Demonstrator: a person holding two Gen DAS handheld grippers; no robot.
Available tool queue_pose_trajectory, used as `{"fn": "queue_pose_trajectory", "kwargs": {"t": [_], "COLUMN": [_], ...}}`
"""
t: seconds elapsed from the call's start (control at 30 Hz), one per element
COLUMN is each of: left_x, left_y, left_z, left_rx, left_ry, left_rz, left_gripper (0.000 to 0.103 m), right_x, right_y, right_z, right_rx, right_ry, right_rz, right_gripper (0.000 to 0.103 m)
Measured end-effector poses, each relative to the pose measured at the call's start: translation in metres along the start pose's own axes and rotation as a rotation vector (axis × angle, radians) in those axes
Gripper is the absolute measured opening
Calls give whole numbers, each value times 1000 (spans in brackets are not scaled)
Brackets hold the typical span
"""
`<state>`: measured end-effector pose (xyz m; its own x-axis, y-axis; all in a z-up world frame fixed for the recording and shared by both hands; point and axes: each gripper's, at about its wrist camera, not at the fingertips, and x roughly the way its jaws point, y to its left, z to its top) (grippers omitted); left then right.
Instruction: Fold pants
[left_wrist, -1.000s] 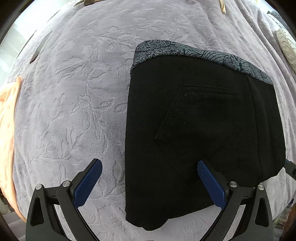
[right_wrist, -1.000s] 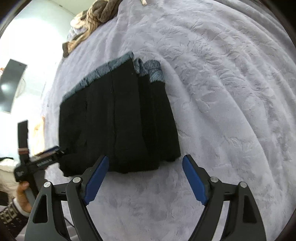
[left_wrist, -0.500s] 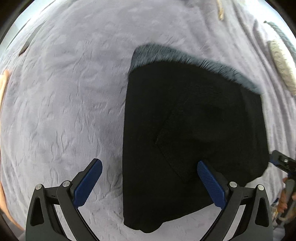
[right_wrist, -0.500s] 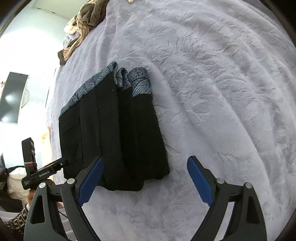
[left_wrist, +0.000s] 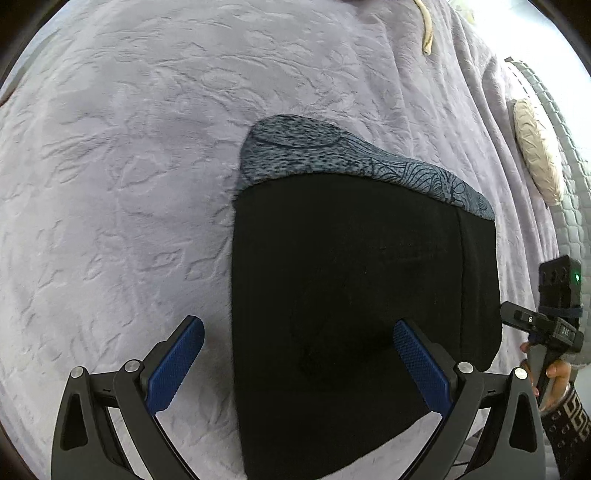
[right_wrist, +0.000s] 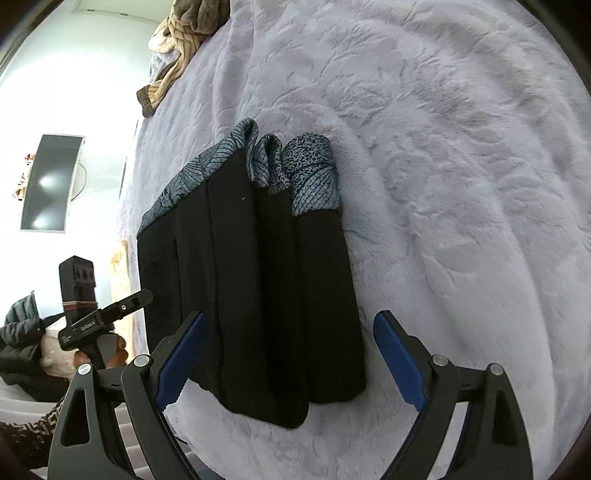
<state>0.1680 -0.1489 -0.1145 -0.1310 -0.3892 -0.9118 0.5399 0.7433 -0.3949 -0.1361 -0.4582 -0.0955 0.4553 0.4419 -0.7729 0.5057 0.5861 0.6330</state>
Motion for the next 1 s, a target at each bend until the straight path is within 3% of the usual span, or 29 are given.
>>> {"fn": "queue_pose_trajectory", "kwargs": {"t": [0.3,0.53,0.6,0.63,0.73,0.83,1.0], "left_x": [28,26,18,14,2,-14,-40], "left_y": [-7,-19,-21,-24,-26,-21,-17], "left_z": [3,-12,-17,-20,-23,-26,-31], "left_rx": [34,34,59,72,85,72,83], "left_ry": [1,-34,-67,-78,-98,-106,-125], "left_rz": [-68,-52,-35,-28,-35,-54,-55], "left_gripper": [103,102,92,87,70,62,60], "right_x": [43,51,50,50,42,29,12], "right_y": [-15,-25,-24,-22,-17,-15,-2], "right_z": [27,26,27,27,22,16,6], "right_rx": [14,65,81,87,88,107,135], "right_ry": [82,94,96,96,80,44,28], "right_rz": [171,211,192,187,196,232,284], "right_gripper": [94,94,89,78,61,46,43]}}
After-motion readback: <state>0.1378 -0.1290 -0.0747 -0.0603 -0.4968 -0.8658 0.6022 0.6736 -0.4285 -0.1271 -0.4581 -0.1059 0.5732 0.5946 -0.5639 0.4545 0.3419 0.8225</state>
